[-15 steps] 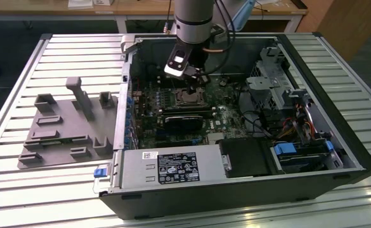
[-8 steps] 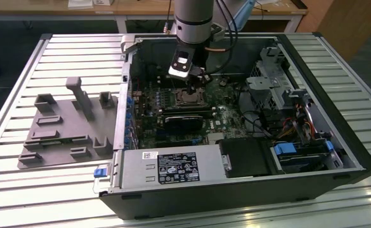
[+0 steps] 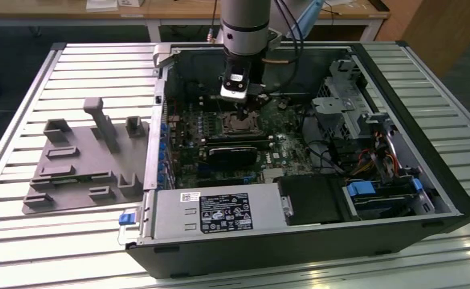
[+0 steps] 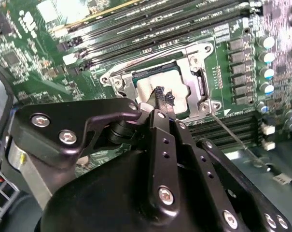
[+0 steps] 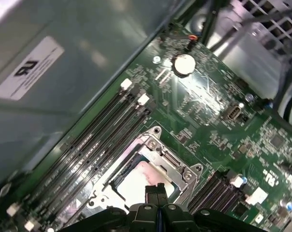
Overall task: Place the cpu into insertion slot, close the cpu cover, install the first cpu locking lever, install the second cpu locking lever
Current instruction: 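Close the cpu cover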
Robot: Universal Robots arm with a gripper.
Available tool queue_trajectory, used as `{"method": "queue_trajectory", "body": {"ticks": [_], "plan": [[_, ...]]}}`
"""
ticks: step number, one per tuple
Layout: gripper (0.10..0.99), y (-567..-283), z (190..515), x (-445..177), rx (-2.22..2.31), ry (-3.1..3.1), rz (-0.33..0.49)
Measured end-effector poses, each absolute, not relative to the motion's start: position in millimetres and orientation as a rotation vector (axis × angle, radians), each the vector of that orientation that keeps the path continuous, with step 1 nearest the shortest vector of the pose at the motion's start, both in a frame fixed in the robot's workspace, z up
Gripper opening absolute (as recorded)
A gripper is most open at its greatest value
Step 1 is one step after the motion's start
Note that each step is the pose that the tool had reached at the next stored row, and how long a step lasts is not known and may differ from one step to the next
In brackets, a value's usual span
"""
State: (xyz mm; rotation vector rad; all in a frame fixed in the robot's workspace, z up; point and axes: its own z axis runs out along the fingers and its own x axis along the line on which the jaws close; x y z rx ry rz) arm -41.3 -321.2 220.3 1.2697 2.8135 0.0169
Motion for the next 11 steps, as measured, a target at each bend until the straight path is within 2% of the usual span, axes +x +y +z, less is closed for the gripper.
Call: {"method": "queue_trajectory", "body": {"ticks": [11], "plan": [[0.102, -321.2, 219.9, -41.3, 0.993, 2.921, 0.016]]}}
